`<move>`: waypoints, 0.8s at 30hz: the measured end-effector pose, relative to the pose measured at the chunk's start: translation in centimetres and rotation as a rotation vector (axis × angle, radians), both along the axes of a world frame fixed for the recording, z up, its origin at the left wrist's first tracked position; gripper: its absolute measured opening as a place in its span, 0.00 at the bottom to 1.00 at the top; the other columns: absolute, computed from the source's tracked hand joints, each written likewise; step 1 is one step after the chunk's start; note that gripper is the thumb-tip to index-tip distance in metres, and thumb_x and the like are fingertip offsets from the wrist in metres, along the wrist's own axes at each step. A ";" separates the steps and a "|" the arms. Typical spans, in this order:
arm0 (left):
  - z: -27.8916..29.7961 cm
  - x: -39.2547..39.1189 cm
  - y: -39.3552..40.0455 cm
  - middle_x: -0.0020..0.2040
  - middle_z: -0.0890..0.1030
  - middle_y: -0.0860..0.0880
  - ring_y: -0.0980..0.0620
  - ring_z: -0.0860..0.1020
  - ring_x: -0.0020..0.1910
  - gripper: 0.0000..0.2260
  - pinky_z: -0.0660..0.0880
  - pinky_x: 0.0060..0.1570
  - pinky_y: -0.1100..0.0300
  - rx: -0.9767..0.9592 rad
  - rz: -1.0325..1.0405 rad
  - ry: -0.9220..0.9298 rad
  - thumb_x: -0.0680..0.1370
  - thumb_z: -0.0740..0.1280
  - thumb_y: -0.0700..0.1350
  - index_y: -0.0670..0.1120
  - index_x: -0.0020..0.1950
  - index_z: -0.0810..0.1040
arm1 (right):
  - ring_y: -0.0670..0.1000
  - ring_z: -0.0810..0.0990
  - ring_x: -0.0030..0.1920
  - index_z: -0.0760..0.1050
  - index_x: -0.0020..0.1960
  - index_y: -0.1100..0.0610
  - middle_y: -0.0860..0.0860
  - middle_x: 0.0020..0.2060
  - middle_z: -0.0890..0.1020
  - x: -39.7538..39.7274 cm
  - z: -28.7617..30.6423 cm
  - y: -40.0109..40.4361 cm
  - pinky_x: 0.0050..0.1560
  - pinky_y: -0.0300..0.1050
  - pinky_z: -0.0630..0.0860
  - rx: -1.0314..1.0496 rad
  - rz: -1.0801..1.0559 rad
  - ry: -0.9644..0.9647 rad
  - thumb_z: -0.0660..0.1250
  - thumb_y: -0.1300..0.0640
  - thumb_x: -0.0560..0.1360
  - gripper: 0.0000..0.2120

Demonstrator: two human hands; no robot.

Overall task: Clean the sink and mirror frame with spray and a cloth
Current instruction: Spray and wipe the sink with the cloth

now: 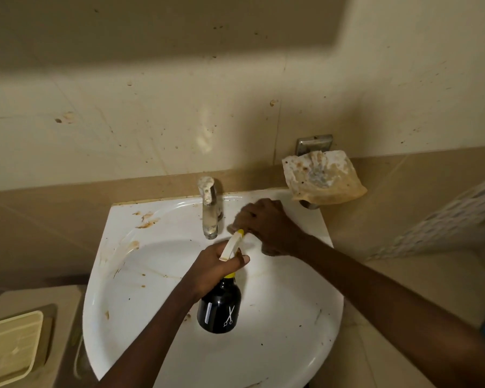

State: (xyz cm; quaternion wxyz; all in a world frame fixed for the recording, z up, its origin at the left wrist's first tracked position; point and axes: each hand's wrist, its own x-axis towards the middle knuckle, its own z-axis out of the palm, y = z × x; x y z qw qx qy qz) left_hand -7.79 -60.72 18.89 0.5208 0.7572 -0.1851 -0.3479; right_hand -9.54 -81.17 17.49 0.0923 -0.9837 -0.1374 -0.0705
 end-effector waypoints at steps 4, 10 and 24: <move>0.6 -0.6 -1.5 0.36 0.78 0.51 0.55 0.77 0.37 0.18 0.72 0.45 0.57 -0.015 -0.036 0.039 0.67 0.71 0.57 0.43 0.43 0.77 | 0.50 0.67 0.49 0.80 0.56 0.52 0.53 0.51 0.80 -0.5 0.3 -2.6 0.48 0.43 0.67 0.100 -0.112 -0.067 0.54 0.55 0.71 0.20; 0.3 -0.8 -3.4 0.38 0.79 0.46 0.51 0.78 0.39 0.24 0.74 0.48 0.54 0.028 -0.064 0.047 0.64 0.72 0.61 0.40 0.44 0.77 | 0.52 0.71 0.50 0.78 0.57 0.52 0.52 0.50 0.78 -2.6 0.0 -4.6 0.48 0.48 0.68 0.034 -0.056 -0.037 0.56 0.54 0.75 0.16; 0.0 -1.1 -4.4 0.39 0.80 0.47 0.52 0.78 0.40 0.19 0.74 0.47 0.57 0.018 -0.063 0.105 0.66 0.73 0.59 0.44 0.43 0.78 | 0.60 0.77 0.48 0.78 0.54 0.49 0.50 0.51 0.80 -8.3 -0.3 -5.1 0.44 0.54 0.71 -0.049 -0.329 -0.054 0.55 0.53 0.72 0.16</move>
